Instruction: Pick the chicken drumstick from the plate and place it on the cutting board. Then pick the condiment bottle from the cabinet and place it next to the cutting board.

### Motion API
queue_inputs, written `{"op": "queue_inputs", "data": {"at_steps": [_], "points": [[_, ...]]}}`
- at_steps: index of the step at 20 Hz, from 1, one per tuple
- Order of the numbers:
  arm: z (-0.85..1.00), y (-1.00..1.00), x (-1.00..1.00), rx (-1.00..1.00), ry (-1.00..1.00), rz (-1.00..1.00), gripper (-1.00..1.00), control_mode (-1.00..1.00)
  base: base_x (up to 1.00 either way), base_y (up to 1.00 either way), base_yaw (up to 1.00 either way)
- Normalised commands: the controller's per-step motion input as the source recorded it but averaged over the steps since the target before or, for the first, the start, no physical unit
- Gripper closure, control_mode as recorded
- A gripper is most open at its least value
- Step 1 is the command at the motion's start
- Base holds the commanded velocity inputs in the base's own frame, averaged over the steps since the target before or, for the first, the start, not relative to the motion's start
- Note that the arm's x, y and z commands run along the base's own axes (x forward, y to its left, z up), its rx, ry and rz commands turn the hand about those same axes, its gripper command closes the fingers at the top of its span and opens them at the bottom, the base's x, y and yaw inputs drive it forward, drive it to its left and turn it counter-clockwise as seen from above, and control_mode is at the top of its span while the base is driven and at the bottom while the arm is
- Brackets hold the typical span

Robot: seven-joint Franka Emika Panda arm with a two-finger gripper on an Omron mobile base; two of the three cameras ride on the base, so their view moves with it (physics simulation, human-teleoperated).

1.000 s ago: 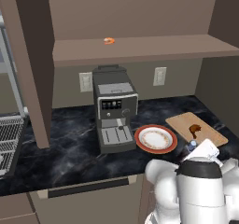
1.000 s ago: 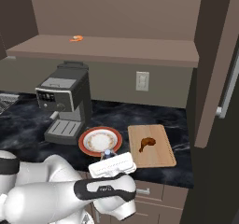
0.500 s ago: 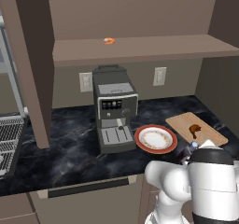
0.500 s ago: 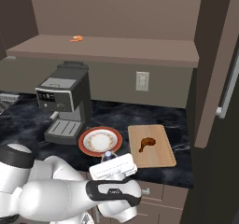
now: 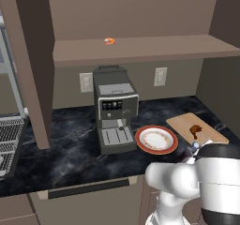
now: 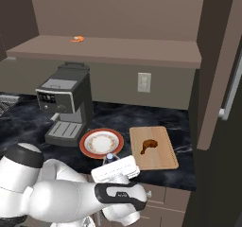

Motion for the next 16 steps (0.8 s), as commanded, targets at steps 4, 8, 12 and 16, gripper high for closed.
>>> {"op": "queue_inputs", "data": {"at_steps": [4,8,12,16], "points": [[-0.02,0.0,0.11,0.0,0.0,0.0,1.0,-1.0,0.0,0.0,0.0],[0.0,0.0,0.16,0.0,0.0,0.0,1.0,-1.0,0.0,0.0,0.0],[0.0,0.0,0.2,0.0,0.0,0.0,1.0,-1.0,0.0,0.0,0.0],[-0.04,0.0,0.21,0.0,0.0,0.0,1.0,-1.0,0.0,0.0,0.0]]}}
